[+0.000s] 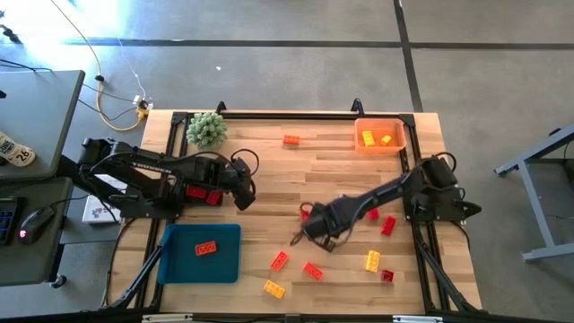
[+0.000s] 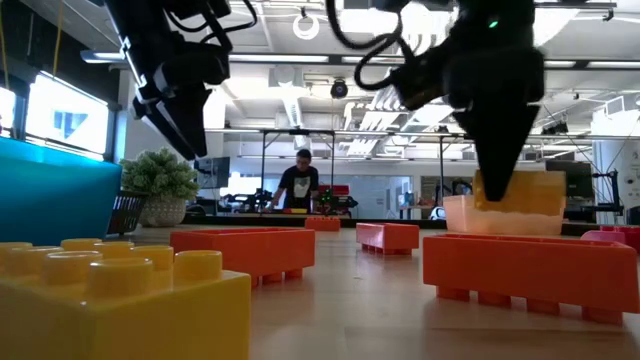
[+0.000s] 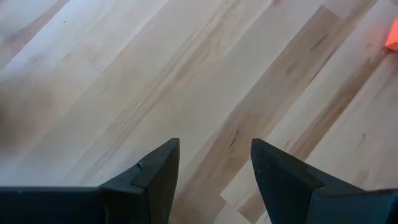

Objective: Sort & place blocks by color
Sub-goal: Put the yellow game piece into the orange bin

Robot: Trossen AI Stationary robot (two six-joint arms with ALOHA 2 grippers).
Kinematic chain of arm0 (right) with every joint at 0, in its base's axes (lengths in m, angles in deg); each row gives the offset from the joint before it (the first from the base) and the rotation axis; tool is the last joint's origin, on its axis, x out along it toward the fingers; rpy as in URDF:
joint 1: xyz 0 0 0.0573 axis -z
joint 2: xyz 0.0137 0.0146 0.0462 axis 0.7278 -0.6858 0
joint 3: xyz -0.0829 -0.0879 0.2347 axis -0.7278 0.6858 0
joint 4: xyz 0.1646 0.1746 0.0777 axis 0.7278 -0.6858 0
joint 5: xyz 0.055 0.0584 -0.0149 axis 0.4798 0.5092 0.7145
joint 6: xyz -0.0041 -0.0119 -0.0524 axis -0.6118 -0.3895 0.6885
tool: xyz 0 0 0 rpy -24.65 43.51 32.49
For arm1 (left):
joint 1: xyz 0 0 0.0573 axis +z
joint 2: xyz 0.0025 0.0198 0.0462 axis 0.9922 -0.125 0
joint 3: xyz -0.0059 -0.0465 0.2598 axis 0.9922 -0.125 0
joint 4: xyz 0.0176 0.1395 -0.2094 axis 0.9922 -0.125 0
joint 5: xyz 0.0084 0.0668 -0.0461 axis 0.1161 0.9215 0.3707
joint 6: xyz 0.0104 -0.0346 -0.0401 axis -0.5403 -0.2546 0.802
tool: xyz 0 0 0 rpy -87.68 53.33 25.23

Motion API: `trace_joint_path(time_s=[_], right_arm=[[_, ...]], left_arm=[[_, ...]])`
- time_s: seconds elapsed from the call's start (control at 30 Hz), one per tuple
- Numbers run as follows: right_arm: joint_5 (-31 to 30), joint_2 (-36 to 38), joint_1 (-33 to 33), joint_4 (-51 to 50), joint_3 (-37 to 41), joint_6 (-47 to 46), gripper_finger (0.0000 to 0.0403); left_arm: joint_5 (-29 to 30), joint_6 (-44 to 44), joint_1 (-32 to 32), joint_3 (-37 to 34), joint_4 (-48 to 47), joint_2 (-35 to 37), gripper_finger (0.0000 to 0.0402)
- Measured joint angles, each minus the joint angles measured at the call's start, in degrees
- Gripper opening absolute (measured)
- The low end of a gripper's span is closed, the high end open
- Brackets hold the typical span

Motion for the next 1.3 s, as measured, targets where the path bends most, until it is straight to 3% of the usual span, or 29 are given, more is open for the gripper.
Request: trace_joint_path(time_s=[0.6, 1.07, 1.3], right_arm=[[-8.81, 0.04, 18.71, -10.98, -0.41, 18.08, 0.0076], [-27.99, 0.1, 31.18, -28.07, -16.48, 20.39, 0.0076], [-28.59, 0.42, 39.55, -27.99, -19.82, 23.68, 0.0076]], left_arm=[[0.0, -5.57, -4.92, 0.0, 2.88, 0.0, 0.0186], [0.02, -22.2, -4.83, 0.0, 20.3, 0.0, 0.0186], [0.02, -29.56, -3.9, 0.0, 28.23, 0.0, 0.0186]])
